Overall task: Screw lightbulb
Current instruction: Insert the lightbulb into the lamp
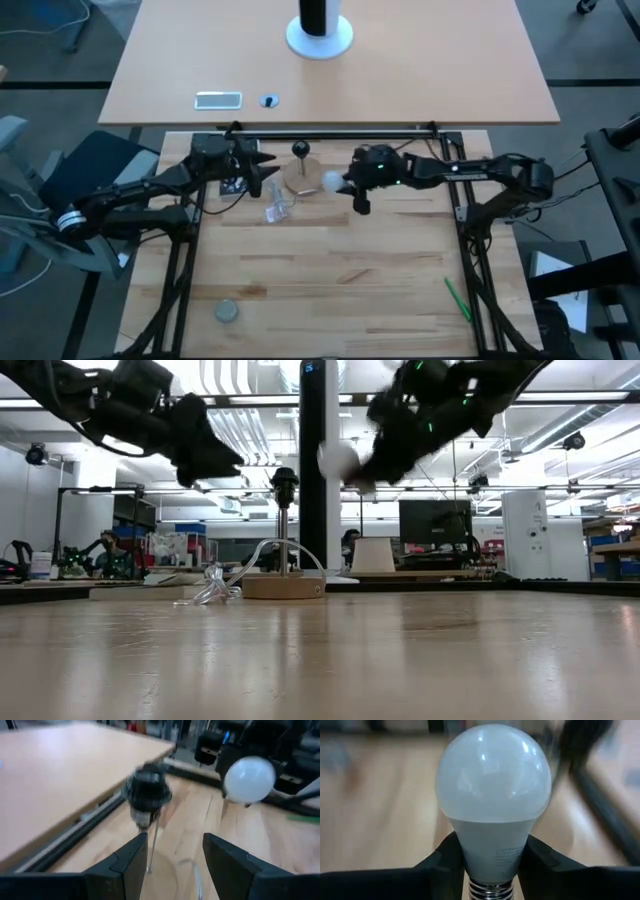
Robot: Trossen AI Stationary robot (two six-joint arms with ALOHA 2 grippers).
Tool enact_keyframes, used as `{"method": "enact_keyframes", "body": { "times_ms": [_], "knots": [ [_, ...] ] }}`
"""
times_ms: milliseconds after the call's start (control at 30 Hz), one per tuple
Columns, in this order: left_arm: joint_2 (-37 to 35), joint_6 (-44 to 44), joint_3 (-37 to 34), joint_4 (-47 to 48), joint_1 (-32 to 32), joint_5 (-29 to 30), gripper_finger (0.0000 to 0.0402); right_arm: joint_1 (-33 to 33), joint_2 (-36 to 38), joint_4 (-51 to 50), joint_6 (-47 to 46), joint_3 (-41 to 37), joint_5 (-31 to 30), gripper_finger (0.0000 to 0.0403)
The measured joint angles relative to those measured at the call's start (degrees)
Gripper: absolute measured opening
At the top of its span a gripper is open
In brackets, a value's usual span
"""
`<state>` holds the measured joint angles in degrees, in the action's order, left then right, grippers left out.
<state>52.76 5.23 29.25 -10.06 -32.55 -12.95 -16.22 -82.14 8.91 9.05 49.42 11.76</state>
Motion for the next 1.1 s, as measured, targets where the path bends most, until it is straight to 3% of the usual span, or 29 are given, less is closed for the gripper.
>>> {"method": "enact_keyframes", "body": {
  "times_ms": [267, 467, 600, 700, 800, 1100],
  "knots": [
    [1.2, 6.4, -4.0, -21.8, 0.6, 0.0, 0.0183, -0.9, -2.6, 28.5, -3.0, -2.8, 0.8, 0.0120],
    [5.1, 9.8, -7.3, -37.4, 1.0, 0.8, 0.0183, -3.1, -12.0, 52.6, -9.8, -2.6, 3.6, 0.0120],
    [8.6, 13.5, -9.7, -51.9, 1.2, 3.0, 0.0183, -4.9, -19.0, 62.7, -15.7, -0.4, 7.9, 0.0120],
    [10.8, 15.0, -10.9, -58.9, 1.3, 2.9, 0.0183, -5.3, -23.5, 66.9, -17.9, 2.0, 8.2, 0.0120],
    [13.1, 15.4, -11.0, -60.1, 1.3, 3.1, 0.0183, -5.4, -26.7, 68.5, -17.2, 5.1, 8.6, 0.0120],
    [19.4, 15.4, -8.6, -67.3, 1.4, 3.6, 0.0183, -9.5, -32.7, 62.2, -19.5, 17.2, 8.2, 0.0120]
  ]
}}
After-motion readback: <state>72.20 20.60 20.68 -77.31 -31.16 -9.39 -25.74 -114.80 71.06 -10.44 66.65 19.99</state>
